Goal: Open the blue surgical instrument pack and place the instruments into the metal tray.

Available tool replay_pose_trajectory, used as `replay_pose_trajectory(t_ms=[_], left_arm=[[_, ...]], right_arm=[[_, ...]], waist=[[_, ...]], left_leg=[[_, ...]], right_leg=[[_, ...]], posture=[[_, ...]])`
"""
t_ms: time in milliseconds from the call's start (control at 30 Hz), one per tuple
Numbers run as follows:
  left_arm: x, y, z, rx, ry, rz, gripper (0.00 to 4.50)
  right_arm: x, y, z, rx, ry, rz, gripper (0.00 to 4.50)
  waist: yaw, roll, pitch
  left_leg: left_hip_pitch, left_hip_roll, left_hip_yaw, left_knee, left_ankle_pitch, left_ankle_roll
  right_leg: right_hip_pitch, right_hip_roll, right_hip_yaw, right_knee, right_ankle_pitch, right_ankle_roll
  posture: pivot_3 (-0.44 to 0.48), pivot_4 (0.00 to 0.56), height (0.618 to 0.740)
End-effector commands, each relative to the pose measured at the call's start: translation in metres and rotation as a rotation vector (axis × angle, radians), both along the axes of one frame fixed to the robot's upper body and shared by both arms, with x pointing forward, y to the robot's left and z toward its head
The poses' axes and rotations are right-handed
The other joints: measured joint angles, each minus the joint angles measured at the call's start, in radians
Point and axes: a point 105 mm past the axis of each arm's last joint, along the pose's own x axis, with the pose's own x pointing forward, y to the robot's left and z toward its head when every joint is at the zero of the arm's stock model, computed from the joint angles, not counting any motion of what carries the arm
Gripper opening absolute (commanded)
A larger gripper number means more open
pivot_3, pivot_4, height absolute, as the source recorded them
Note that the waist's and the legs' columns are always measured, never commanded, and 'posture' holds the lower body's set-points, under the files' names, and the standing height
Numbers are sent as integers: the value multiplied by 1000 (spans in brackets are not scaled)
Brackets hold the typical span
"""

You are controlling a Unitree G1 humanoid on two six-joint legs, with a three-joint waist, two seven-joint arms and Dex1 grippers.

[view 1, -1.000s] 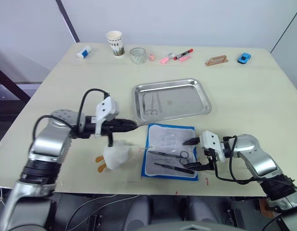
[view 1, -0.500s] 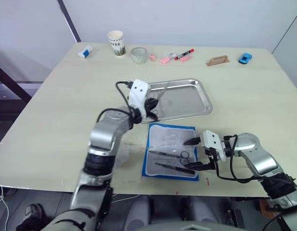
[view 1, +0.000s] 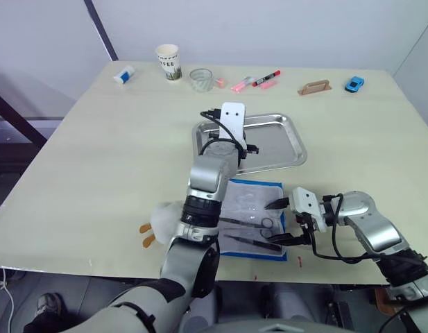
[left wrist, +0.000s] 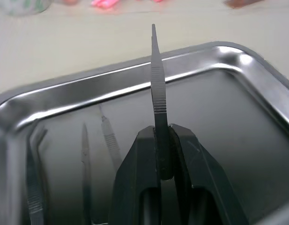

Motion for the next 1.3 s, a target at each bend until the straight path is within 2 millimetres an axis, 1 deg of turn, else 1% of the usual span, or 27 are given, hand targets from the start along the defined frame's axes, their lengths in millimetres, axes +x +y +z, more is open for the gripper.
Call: replay_pose_trajectory(t_ms=[33, 200, 333, 433, 700, 933, 1100, 1300], left_arm=[[2, -13, 5, -8, -37, 22, 43], [3, -18, -6, 27, -29, 37, 43], [1, -24, -9, 21, -18, 30, 43], [0, -25, -12, 19, -2, 32, 43], [-8, -37, -6, -19, 26, -30, 43], [-11, -38, -3, -13, 23, -49, 43], [-14, -40, -5, -16, 40, -57, 43], [-16, -39, -12, -16, 70, -52, 43]], right_arm=[[-11, -9, -25, -77, 114, -19, 4396], [-10, -8, -23, -78, 111, -18, 4396], [-11, -8, -23, -80, 110, -13, 4396], [-11, -7, -23, -80, 109, -10, 4396], [-14, -9, -23, -87, 112, -4, 4396], [-15, -10, -23, -91, 115, 0, 4396], [-15, -9, -22, -90, 115, 2, 4396], [-16, -10, -22, -92, 118, 4, 4396]], waist=[[0, 0, 0], [4, 0, 0], [4, 0, 0], [4, 0, 0], [3, 0, 0], [5, 0, 0], [4, 0, 0], [4, 0, 0]], left_leg=[[0, 0, 0, 0, 0, 0], [0, 0, 0, 0, 0, -1], [0, 0, 0, 0, 1, -1], [0, -1, 0, 0, 1, -2], [-1, -1, 0, 0, 2, -3], [-1, -1, 0, 0, 3, -5], [-1, -1, 0, 0, 3, -5], [-1, -1, 0, 0, 3, -5]], right_leg=[[0, 0, 0, 0, 0, 0], [0, -1, -1, 0, 0, 0], [0, -1, -1, 0, 0, 0], [0, -1, -1, 0, 0, 0], [0, -1, -1, 0, 0, 0], [0, -1, -1, -1, 0, 0], [0, -1, -1, -1, 0, 0], [0, -1, -1, -1, 0, 0]], posture=[[0, 150, 740], [0, 150, 740], [0, 150, 740], [0, 150, 740], [0, 150, 740], [0, 150, 740], [0, 150, 740], [0, 150, 740]])
